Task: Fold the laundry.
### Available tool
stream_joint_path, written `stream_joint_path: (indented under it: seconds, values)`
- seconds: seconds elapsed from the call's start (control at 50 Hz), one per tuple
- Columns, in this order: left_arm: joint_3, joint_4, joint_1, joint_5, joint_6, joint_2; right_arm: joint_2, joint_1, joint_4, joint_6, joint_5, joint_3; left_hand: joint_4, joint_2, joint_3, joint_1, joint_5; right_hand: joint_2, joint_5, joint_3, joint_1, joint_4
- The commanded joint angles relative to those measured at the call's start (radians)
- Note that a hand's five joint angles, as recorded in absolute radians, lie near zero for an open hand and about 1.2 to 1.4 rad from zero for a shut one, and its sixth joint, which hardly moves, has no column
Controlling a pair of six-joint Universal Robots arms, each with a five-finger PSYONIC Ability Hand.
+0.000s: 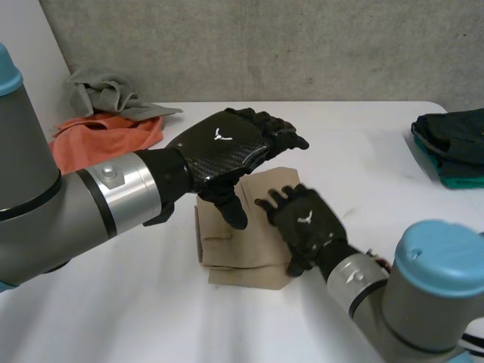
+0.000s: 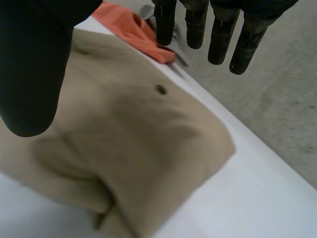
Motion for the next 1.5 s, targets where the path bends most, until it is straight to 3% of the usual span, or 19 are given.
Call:
stream_joint_path:
  seconds: [0.02, 0.32, 0.46, 0.64, 0.76, 0.9, 1.06, 1.16, 1.22, 1.38, 1.5]
  values:
    - [0.001, 0.002, -0.001, -0.018, 0.0, -0.004, 0.106, 0.028, -0.084, -0.024, 0.001, -0.019, -0.001, 0.002, -0.004, 0.008, -0.016, -0.04, -0.054, -0.041, 0.008, -0.059]
    - [0.001, 0.005, -0.001, -0.02, -0.002, -0.008, 0.29, 0.038, -0.116, -0.091, 0.021, -0.259, -0.001, 0.002, -0.004, 0.008, -0.016, -0.04, -0.054, -0.041, 0.008, -0.059]
    - [-0.001, 0.005, -0.001, -0.02, -0.002, -0.007, 0.338, 0.038, -0.086, -0.087, 0.019, -0.361, -0.001, 0.002, -0.004, 0.008, -0.016, 0.389, 0.376, 0.389, 0.438, 0.37]
    - [-0.001, 0.005, 0.001, -0.02, -0.003, -0.008, 0.412, 0.037, 0.048, -0.085, 0.007, -0.488, -0.001, 0.002, -0.004, 0.008, -0.016, 1.18, 1.166, 1.18, 1.228, 1.161]
    - [-0.001, 0.005, 0.006, -0.02, -0.003, -0.008, 0.384, 0.017, 0.095, -0.084, 0.004, -0.473, -0.001, 0.002, -0.004, 0.008, -0.016, 1.181, 1.168, 1.181, 1.23, 1.162]
    - [0.001, 0.005, 0.009, -0.02, -0.005, -0.005, 0.254, -0.127, 0.083, -0.094, -0.019, -0.387, -0.001, 0.002, -0.004, 0.008, -0.016, 1.181, 1.168, 1.181, 1.23, 1.162]
    - [0.001, 0.005, 0.009, -0.02, -0.005, -0.004, 0.218, -0.267, 0.062, -0.101, -0.188, -0.454, -0.001, 0.002, -0.004, 0.008, -0.016, 1.181, 1.168, 1.181, 1.23, 1.162]
    - [0.002, 0.005, 0.01, -0.02, -0.005, -0.004, 0.235, -0.328, -0.009, -0.084, -0.297, -0.621, -0.001, 0.002, -0.004, 0.008, -0.016, 1.181, 1.168, 1.181, 1.23, 1.162]
    - [0.002, 0.005, 0.01, -0.02, -0.005, -0.005, 0.251, -0.356, -0.036, -0.078, -0.32, -0.712, -0.001, 0.002, -0.004, 0.008, -0.016, 1.181, 1.168, 1.181, 1.23, 1.162]
    - [0.002, 0.006, 0.012, -0.02, -0.005, -0.004, 0.349, -0.506, -0.059, 0.132, -0.377, -1.048, -0.001, 0.002, -0.004, 0.008, -0.016, 1.181, 1.168, 1.181, 1.23, 1.162]
    - [0.002, 0.006, 0.012, -0.02, -0.005, -0.004, 0.461, -0.627, -0.197, 0.255, -0.441, -1.201, -0.001, 0.002, -0.004, 0.008, -0.016, 1.181, 1.168, 1.181, 1.23, 1.162]
